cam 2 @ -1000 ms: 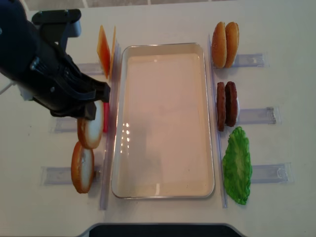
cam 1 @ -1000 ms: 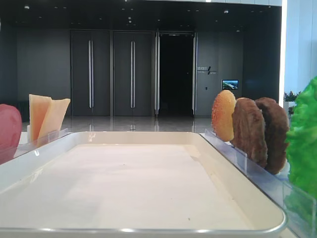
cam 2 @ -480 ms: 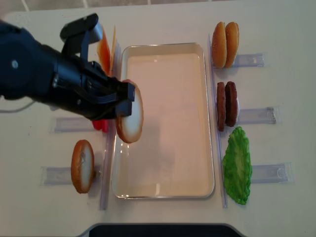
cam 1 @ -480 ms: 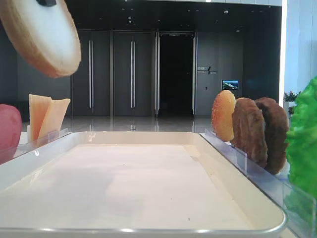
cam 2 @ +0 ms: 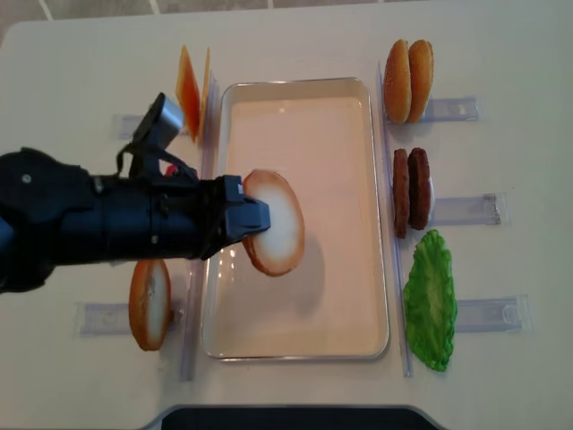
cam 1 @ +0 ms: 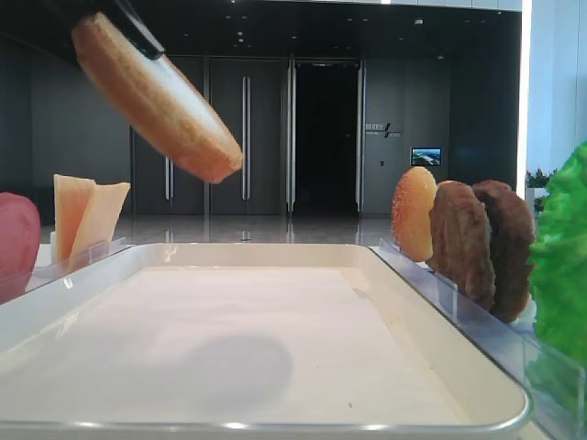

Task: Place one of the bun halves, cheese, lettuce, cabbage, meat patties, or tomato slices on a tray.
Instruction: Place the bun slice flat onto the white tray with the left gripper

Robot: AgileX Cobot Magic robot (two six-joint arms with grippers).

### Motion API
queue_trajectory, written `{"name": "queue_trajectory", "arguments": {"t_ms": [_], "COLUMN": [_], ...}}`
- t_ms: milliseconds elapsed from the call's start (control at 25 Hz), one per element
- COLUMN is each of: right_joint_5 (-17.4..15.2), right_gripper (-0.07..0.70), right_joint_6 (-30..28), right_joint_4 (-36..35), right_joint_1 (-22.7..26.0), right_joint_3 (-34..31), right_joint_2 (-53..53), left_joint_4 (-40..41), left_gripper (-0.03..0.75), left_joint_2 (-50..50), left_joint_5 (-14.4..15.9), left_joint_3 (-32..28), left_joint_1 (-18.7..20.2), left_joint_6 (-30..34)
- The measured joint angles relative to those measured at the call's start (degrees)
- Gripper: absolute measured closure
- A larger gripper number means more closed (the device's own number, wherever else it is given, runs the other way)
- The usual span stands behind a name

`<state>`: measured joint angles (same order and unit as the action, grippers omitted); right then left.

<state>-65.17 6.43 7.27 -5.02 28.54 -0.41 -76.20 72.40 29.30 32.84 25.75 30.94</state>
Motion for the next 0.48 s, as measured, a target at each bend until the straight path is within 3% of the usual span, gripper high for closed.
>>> {"name": "queue_trajectory", "arguments": {"t_ms": [80, 160, 480], "right_joint_5": [0.00, 0.00, 0.00], "right_gripper": [0.349, 0.349, 0.349], "right_joint_6": [0.00, 0.00, 0.00], "right_joint_4": [0.00, 0.00, 0.00], "right_joint_1": [0.00, 0.00, 0.00], "right_joint_3": [0.00, 0.00, 0.00], "right_joint_2": [0.00, 0.00, 0.00], "left_joint_4": [-12.27, -17.96, -20.76], "left_gripper": [0.587, 0.588, 0.589], "left_joint_2": [-0.06, -0.06, 5.15], "left_joint_5": [1.35, 2.72, 10.81], "left_joint_3": [-2.57, -4.43, -5.50], "left_joint_1": [-2.02, -2.50, -2.53], "left_joint_6": [11.08, 16.85, 23.03]}}
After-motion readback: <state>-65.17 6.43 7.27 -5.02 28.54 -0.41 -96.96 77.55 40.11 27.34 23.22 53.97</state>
